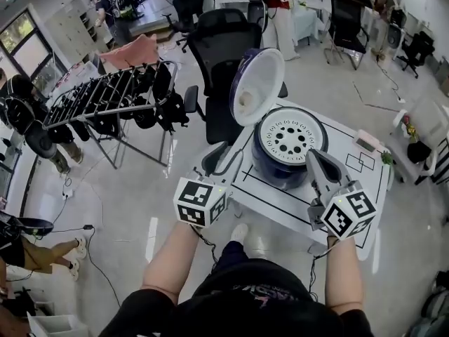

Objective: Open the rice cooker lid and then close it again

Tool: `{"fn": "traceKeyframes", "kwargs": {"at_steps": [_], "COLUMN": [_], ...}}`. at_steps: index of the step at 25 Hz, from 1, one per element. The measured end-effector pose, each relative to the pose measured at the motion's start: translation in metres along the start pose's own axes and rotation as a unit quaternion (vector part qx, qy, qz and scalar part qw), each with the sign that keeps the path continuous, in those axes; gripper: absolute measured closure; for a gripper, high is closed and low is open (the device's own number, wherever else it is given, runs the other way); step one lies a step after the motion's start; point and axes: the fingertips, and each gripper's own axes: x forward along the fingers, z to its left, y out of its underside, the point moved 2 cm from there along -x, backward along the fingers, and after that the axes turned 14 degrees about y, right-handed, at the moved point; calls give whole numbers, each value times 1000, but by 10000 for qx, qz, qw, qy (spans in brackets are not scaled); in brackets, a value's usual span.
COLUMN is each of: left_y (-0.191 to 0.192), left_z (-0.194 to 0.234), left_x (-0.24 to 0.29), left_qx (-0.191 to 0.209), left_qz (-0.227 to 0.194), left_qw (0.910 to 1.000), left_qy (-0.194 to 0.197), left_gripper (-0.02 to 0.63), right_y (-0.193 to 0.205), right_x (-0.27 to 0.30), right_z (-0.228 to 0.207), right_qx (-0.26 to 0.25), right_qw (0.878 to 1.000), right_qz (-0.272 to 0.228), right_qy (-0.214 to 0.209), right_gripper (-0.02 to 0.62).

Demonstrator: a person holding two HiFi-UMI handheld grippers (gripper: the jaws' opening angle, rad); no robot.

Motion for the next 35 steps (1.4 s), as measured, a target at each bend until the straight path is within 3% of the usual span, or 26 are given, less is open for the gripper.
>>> {"fn": "traceKeyframes", "kwargs": {"at_steps": [7, 22, 35], "left_y": [4, -7, -33], "left_z": [-28, -22, -22], "left_x": [-5, -6, -11], "left_qx": [-27, 19, 247], "left_qz": [-30, -91, -117], "left_qw": [9999, 9999, 9996], "left_qy": [155, 137, 37], "left_gripper": [446, 445, 443], "right_y": [6, 7, -3], "right_x": [-19, -18, -30], "right_z": [0, 1, -9], "right_qx": [31, 40, 261], "right_qw": [10000, 10000, 9994], "right_qz": [21, 54, -222], "right_qy": [2, 30, 79], "right_gripper": [594, 594, 594]}}
